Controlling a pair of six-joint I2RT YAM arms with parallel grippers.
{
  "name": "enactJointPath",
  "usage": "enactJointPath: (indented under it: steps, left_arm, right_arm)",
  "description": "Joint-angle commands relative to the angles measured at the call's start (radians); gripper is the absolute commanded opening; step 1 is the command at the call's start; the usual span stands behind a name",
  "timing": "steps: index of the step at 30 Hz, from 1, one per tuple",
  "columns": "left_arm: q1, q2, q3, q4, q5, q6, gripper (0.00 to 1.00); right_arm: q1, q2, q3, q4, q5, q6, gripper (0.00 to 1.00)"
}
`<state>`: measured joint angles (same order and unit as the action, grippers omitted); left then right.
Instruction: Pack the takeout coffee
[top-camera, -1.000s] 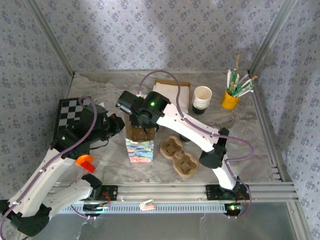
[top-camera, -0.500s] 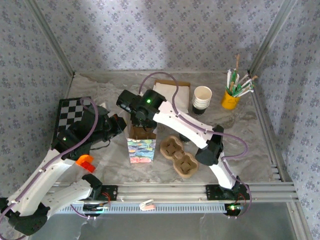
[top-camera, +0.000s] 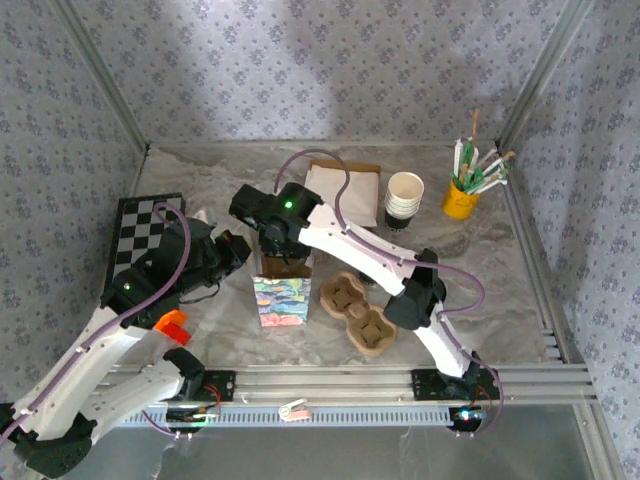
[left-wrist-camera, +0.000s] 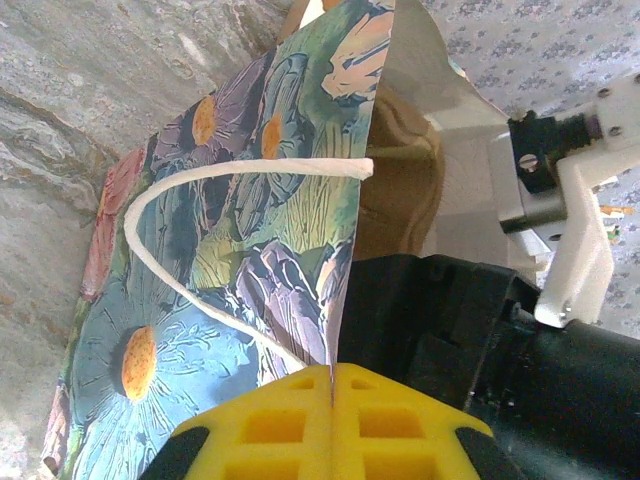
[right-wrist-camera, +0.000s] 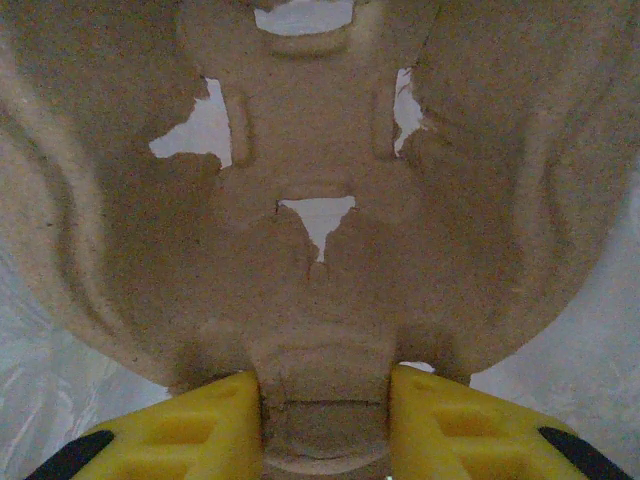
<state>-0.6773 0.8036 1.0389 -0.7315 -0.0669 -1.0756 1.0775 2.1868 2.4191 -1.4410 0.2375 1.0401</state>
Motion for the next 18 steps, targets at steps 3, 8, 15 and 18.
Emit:
enactJointPath:
  steps: [3, 8, 15, 18]
  left_arm:
    - [-0.008, -0.017, -0.003, 0.037, 0.026, -0.024, 0.0]
    - [-0.008, -0.036, -0.013, 0.04, 0.025, -0.034, 0.0]
    - [-0.007, -0.042, -0.025, 0.033, 0.019, -0.035, 0.0]
    - [-0.008, -0.044, -0.028, 0.031, 0.015, -0.034, 0.0]
  right_arm:
    - [-0.002, 0.047, 0.057, -0.034, 0.003, 0.02, 0.35]
    - [-0.003, 0.05, 0.02, -0.016, -0.001, 0.032, 0.35]
    - [-0.007, 0.05, -0.035, 0.01, -0.028, 0.051, 0.35]
    - [-0.012, 0.049, -0.058, 0.025, -0.039, 0.058, 0.35]
